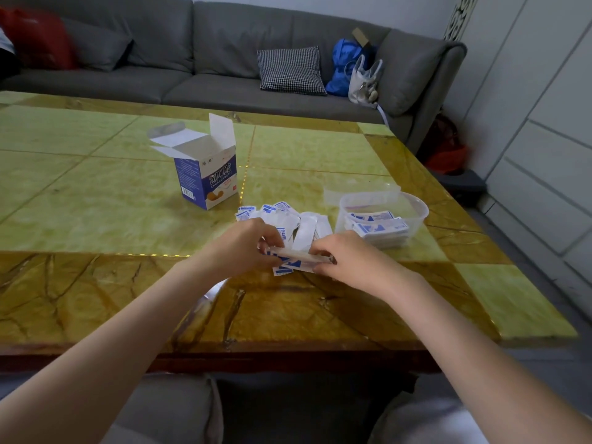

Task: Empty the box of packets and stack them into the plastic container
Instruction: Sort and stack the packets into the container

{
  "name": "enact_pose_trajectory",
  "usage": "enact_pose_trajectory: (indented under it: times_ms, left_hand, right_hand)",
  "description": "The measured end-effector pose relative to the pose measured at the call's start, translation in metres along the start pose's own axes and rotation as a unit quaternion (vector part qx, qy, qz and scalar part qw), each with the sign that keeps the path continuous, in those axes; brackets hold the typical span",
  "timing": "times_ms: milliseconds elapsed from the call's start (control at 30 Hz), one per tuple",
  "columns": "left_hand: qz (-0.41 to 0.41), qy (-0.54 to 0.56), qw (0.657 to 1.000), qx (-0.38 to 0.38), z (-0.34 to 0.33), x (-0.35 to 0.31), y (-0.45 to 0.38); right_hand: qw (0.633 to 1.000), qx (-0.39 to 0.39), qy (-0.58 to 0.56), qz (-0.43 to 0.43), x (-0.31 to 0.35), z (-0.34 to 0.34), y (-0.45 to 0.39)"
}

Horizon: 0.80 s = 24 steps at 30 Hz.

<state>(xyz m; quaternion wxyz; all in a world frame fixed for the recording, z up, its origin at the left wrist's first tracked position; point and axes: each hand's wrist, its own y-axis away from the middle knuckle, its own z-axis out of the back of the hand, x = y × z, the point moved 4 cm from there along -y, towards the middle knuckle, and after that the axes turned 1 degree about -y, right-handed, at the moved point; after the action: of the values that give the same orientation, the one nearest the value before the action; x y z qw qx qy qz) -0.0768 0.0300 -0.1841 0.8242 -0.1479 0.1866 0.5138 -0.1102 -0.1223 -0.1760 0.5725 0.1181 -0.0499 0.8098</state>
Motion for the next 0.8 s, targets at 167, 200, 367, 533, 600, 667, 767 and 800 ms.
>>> enact_pose_trajectory:
  times_ms: [167, 200, 367, 533, 600, 667, 767, 800]
  left_hand:
    - [0.022, 0.081, 0.995, -0.058, 0.001, -0.002, 0.000]
    - [0.031, 0.074, 0.995, -0.062, 0.002, -0.001, 0.000]
    - [0.044, 0.018, 0.996, -0.076, 0.001, -0.008, 0.001]
    - [0.049, -0.071, 0.995, -0.058, -0.004, -0.014, -0.001]
    - [0.052, -0.118, 0.991, -0.037, -0.010, -0.016, 0.000]
    - [0.048, -0.137, 0.989, -0.033, -0.011, -0.018, 0.000]
    - [0.042, -0.136, 0.989, -0.038, -0.007, -0.018, 0.000]
    - [0.042, -0.133, 0.990, -0.037, -0.005, -0.017, 0.000]
  right_hand:
    - [0.999, 0.006, -0.030, -0.032, -0.004, 0.004, 0.002]
    - [0.999, 0.004, -0.022, -0.033, -0.004, 0.004, 0.003]
    - [0.999, -0.012, 0.026, -0.016, 0.001, 0.005, 0.003]
    - [0.999, 0.000, 0.035, -0.012, 0.001, 0.004, 0.002]
    - [0.999, 0.010, 0.033, -0.012, 0.001, 0.003, 0.003]
    - [1.000, 0.012, 0.023, -0.006, 0.002, 0.003, 0.004]
    - [1.000, 0.004, 0.003, -0.003, 0.003, 0.005, 0.004]
    - [1.000, -0.004, -0.003, -0.003, 0.002, 0.005, 0.003]
